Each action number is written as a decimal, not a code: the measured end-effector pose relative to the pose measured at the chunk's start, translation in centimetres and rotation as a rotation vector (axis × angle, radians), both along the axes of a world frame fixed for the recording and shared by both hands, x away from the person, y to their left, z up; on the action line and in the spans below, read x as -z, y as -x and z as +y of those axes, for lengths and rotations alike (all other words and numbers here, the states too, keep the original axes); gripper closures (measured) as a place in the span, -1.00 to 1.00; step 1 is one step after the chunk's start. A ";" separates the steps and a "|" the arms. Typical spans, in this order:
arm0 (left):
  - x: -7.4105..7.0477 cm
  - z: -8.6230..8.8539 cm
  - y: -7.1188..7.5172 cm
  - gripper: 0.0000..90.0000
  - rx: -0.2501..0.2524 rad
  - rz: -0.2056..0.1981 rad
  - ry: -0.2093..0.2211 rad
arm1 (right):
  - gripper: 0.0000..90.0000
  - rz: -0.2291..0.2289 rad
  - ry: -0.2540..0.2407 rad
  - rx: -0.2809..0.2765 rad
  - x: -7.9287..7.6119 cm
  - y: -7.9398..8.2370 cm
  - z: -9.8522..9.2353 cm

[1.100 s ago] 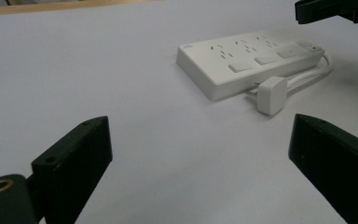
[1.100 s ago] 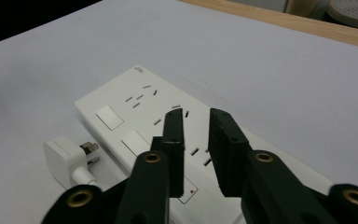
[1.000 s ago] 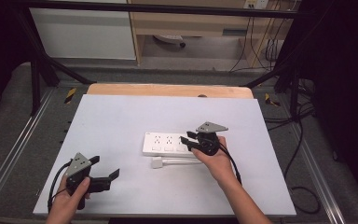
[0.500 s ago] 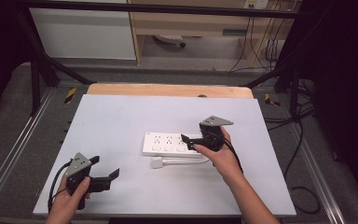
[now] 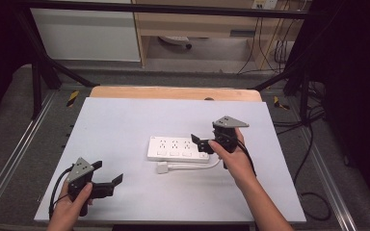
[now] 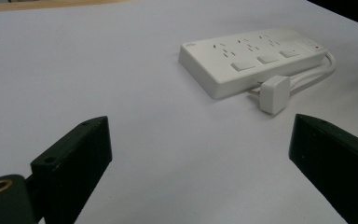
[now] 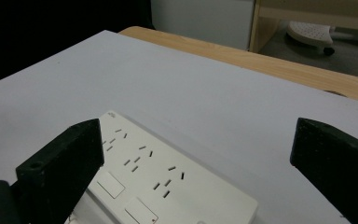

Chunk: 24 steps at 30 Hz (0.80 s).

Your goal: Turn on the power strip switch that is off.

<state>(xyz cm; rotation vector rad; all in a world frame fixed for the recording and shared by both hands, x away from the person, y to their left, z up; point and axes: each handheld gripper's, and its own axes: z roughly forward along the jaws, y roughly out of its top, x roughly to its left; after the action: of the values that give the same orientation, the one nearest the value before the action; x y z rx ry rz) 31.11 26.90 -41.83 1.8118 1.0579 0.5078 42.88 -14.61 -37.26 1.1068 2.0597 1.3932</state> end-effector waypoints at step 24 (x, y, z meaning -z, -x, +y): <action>-0.1 0.3 0.1 -0.87 -0.003 -0.008 0.006 | -0.90 -0.096 -0.072 0.069 -3.2 2.2 -5.9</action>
<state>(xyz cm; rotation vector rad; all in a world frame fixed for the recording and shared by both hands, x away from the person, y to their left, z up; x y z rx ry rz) 31.03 27.20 -41.69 1.8012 1.0559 0.5129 40.73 -20.55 -34.08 1.1070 1.9007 1.4680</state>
